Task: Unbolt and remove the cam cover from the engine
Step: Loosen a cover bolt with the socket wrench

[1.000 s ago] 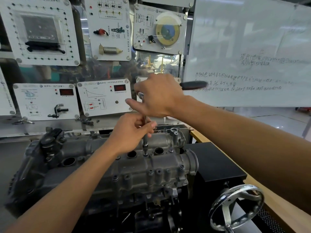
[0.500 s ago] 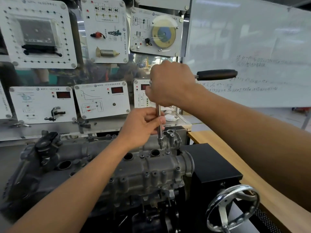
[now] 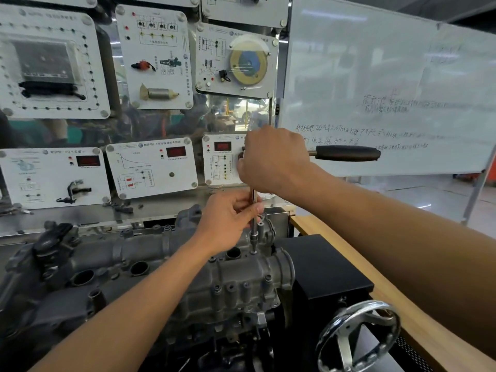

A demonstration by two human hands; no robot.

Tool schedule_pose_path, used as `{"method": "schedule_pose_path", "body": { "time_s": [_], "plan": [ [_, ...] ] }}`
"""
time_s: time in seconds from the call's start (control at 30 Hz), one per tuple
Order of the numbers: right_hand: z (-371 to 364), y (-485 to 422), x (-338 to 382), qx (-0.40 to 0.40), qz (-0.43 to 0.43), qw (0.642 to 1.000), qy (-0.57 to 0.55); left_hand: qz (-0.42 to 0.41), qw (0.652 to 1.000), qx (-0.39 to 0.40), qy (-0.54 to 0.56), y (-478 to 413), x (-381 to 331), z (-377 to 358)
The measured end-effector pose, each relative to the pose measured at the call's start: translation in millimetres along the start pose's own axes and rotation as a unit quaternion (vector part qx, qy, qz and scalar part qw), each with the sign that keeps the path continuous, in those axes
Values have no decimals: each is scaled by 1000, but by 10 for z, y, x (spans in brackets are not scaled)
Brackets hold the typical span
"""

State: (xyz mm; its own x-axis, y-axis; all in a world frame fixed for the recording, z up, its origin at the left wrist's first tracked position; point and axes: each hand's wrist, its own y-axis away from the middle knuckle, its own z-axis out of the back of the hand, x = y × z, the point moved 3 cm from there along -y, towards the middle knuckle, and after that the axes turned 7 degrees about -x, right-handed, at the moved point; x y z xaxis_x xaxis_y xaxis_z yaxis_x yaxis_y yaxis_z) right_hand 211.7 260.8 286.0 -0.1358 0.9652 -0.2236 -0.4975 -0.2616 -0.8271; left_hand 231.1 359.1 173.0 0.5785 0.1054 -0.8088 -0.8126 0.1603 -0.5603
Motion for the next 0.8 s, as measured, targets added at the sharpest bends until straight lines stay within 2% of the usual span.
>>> {"method": "schedule_pose_path", "body": {
  "time_s": [0.3,0.57,0.7,0.8],
  "plan": [
    [-39,51,9,39,-7,999,-17,-20,999,12,-25,29,107,27],
    [-16,22,0,22,-14,1000,-13,-17,1000,5,8,-12,116,2],
    [-71,-6,-28,24,8,999,-23,-16,1000,-4,7,-8,136,-11],
    [-107,-48,-18,34,67,995,-68,-19,999,-35,-12,17,151,1]
  ]
}}
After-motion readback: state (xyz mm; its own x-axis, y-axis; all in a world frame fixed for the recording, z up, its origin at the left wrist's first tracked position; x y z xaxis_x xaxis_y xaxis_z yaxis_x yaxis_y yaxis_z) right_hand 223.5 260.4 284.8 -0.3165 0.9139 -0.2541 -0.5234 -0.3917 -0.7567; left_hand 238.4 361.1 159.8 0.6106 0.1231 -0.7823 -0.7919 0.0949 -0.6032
